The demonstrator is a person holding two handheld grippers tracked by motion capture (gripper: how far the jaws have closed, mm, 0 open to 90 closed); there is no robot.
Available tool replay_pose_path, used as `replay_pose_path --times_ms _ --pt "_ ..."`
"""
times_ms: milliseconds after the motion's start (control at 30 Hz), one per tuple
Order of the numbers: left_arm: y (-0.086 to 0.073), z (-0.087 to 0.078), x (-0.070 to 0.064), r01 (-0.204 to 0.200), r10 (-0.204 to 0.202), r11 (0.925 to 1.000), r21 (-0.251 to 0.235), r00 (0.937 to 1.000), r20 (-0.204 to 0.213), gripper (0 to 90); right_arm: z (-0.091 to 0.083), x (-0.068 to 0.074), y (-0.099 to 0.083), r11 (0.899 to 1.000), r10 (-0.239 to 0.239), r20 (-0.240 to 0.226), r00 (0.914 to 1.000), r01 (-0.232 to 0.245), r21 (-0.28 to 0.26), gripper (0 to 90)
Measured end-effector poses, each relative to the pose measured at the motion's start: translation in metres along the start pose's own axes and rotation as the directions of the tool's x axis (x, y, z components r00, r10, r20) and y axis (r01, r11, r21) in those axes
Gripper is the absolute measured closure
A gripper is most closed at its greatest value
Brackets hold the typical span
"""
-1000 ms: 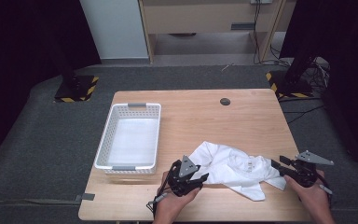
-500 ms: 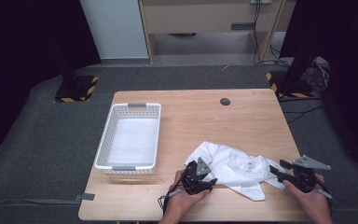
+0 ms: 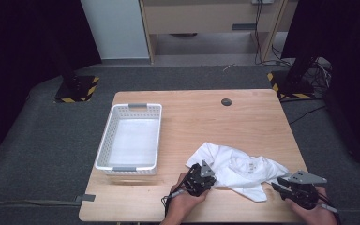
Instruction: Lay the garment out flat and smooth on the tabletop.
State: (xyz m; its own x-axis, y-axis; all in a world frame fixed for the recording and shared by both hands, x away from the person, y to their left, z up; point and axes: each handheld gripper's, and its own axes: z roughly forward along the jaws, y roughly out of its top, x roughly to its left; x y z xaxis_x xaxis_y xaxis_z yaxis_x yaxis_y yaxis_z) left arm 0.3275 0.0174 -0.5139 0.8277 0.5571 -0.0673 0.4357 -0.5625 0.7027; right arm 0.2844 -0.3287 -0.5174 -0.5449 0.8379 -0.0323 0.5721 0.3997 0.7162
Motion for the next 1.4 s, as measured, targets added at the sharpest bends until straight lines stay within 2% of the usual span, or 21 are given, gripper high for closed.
replay_pose_path --times_ms 100,233,400,500,600,667,800,833,933,1100,1200,1267,1400 --pt "0.002 -0.005 0.003 0.016 -0.016 0.9996 -0.023 0.9999 -0.002 89.2 0.005 0.002 -0.001 0.999 -0.027 0.016 0.9995 0.027 0.026 68.0" --pt "0.006 -0.015 0.007 0.021 -0.022 0.9977 -0.065 0.9997 -0.014 89.4 0.008 -0.002 -0.005 0.999 -0.027 0.019 0.9994 0.027 0.025 76.3" --pt "0.010 -0.028 0.012 0.039 -0.044 0.9910 -0.128 0.9984 -0.036 89.6 0.006 -0.005 -0.007 0.999 -0.041 0.019 0.9990 0.041 0.021 88.2" --pt "0.010 -0.032 0.018 0.057 -0.065 0.9874 -0.148 0.9964 -0.054 89.7 0.001 -0.010 -0.009 0.998 -0.045 0.009 0.9989 0.045 0.037 89.1" --pt "0.008 -0.032 0.025 0.073 -0.084 0.9859 -0.151 0.9942 -0.068 89.7 -0.008 -0.020 -0.015 0.999 -0.026 0.002 0.9997 0.026 0.040 89.2" --pt "0.008 -0.032 0.030 0.084 -0.096 0.9847 -0.152 0.9926 -0.074 89.8 -0.013 -0.030 -0.020 0.999 0.000 0.014 0.9999 -0.001 0.037 89.2" --pt "0.007 -0.033 0.033 0.090 -0.103 0.9838 -0.155 0.9919 -0.074 89.8 -0.018 -0.041 -0.027 0.998 0.044 0.018 0.9988 -0.045 0.042 88.8" --pt "0.007 -0.032 0.032 0.087 -0.099 0.9848 -0.150 0.9925 -0.072 89.8 -0.018 -0.042 -0.028 0.998 0.054 0.012 0.9985 -0.054 0.039 87.1" --pt "0.008 -0.029 0.030 0.077 -0.087 0.9870 -0.141 0.9940 -0.066 89.7 -0.018 -0.038 -0.025 0.998 0.065 -0.011 0.9979 -0.064 0.027 73.1" --pt "0.008 -0.028 0.030 0.071 -0.080 0.9887 -0.132 0.9947 -0.064 89.7 -0.022 -0.022 -0.011 0.999 0.028 -0.108 0.9938 -0.030 -0.017 61.5" --pt "0.008 -0.030 0.030 0.073 -0.081 0.9883 -0.134 0.9950 -0.059 89.7 -0.025 -0.017 -0.001 0.997 0.020 -0.139 0.9901 -0.029 -0.065 55.5" --pt "0.007 -0.032 0.029 0.072 -0.080 0.9884 -0.134 0.9953 -0.054 89.7 -0.021 -0.018 0.006 0.995 0.023 -0.134 0.9907 -0.036 -0.092 52.8" --pt "0.005 -0.035 0.026 0.071 -0.079 0.9886 -0.132 0.9955 -0.053 89.7 -0.003 -0.024 0.020 0.994 0.001 -0.111 0.9938 -0.013 -0.108 50.7"
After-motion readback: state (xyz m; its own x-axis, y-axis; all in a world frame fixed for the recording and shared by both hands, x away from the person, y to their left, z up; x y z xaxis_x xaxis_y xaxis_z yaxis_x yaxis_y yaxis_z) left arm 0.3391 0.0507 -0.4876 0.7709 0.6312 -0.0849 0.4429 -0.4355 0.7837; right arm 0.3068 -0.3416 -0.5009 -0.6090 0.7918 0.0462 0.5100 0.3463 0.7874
